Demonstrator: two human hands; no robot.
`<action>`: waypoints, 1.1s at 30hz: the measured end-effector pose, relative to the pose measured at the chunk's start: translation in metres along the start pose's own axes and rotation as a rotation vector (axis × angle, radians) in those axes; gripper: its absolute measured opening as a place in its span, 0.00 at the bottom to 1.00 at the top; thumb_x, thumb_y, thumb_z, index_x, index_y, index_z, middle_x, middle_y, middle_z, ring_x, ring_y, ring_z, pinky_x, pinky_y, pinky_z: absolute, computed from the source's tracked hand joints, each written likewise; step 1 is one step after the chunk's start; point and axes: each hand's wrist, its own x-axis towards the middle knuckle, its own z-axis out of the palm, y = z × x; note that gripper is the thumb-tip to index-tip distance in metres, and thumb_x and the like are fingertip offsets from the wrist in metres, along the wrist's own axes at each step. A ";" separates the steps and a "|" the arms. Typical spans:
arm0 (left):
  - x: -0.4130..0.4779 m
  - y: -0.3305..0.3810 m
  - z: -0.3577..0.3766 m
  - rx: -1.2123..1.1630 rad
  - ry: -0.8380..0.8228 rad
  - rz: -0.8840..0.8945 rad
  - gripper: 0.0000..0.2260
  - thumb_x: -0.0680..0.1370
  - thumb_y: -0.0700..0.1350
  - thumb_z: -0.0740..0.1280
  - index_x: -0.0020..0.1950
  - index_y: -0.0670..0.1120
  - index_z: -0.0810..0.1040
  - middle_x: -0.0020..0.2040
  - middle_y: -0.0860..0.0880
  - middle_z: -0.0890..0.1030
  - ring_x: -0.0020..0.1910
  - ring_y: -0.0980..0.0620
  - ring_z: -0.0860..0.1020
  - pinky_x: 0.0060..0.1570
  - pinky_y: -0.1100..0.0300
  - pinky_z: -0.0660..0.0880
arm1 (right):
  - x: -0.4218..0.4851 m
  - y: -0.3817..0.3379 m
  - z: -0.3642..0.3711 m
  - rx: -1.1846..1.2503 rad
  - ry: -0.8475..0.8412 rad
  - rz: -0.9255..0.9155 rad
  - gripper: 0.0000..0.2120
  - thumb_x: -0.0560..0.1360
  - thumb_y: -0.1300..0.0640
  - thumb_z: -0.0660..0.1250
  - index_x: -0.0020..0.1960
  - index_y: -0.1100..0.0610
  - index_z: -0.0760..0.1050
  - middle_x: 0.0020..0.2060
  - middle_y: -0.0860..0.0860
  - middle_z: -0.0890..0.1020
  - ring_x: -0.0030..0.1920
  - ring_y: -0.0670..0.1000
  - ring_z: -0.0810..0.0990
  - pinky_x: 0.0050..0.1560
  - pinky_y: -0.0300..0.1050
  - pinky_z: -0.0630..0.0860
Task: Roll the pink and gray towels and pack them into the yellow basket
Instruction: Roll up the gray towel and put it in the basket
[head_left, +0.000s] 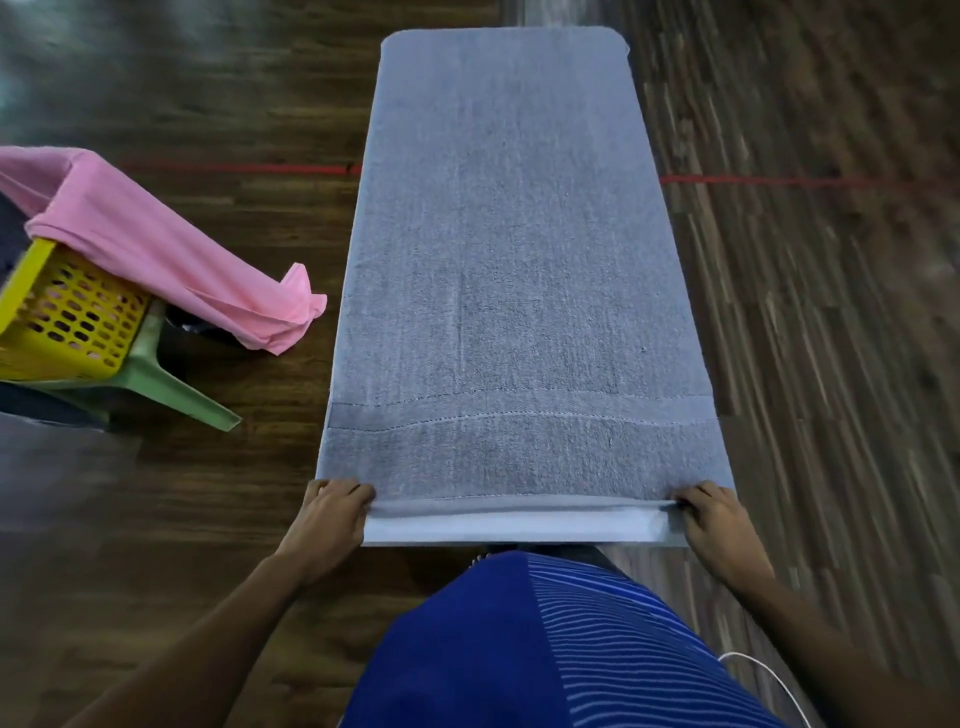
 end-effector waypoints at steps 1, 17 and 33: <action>0.002 0.001 -0.005 -0.001 -0.016 0.001 0.15 0.75 0.50 0.52 0.49 0.49 0.77 0.44 0.53 0.78 0.48 0.50 0.77 0.59 0.50 0.63 | 0.005 0.001 -0.003 -0.006 -0.015 0.003 0.08 0.74 0.65 0.65 0.50 0.59 0.81 0.46 0.53 0.80 0.47 0.56 0.76 0.49 0.51 0.72; 0.024 0.060 0.018 0.070 0.277 0.043 0.14 0.71 0.41 0.60 0.54 0.43 0.77 0.50 0.45 0.76 0.48 0.42 0.75 0.47 0.47 0.71 | 0.021 -0.039 0.005 0.015 0.105 -0.106 0.09 0.70 0.68 0.70 0.49 0.60 0.76 0.42 0.54 0.74 0.42 0.58 0.74 0.40 0.50 0.72; 0.037 0.035 0.004 -0.034 0.191 -0.042 0.15 0.67 0.29 0.72 0.52 0.38 0.82 0.45 0.39 0.84 0.43 0.37 0.82 0.43 0.44 0.80 | 0.039 -0.020 -0.005 0.002 0.069 -0.095 0.10 0.67 0.70 0.69 0.46 0.61 0.79 0.42 0.56 0.82 0.45 0.60 0.78 0.49 0.53 0.74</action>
